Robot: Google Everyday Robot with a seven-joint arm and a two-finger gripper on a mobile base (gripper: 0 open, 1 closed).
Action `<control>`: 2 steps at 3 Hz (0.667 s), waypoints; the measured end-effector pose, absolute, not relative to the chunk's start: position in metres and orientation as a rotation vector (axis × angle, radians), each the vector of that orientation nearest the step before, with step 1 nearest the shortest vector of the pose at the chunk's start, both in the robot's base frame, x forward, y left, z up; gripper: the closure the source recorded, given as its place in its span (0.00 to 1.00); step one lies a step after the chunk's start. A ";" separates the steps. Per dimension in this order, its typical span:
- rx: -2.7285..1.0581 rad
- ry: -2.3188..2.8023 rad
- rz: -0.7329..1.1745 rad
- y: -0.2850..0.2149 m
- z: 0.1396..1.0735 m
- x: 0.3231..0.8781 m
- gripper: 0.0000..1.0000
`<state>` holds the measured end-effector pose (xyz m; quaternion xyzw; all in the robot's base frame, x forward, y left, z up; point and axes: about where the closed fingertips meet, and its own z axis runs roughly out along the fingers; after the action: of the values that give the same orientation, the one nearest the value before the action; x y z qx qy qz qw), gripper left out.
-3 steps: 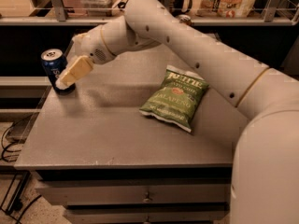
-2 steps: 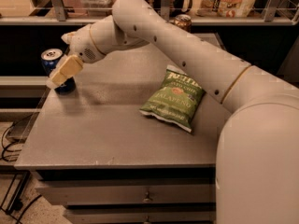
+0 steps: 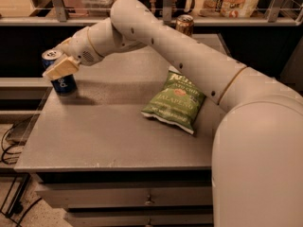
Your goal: Pick pepsi can
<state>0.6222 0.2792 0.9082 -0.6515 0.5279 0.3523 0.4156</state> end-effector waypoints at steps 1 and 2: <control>-1.628 1.330 0.870 0.269 0.914 0.623 0.64; -1.598 1.313 0.852 0.236 0.953 0.624 0.88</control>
Offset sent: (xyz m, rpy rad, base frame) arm 0.0064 -0.0974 0.1059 0.0627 -0.0624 -0.0629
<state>0.6242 0.2359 0.9532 -0.6426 0.5278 0.3425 0.4372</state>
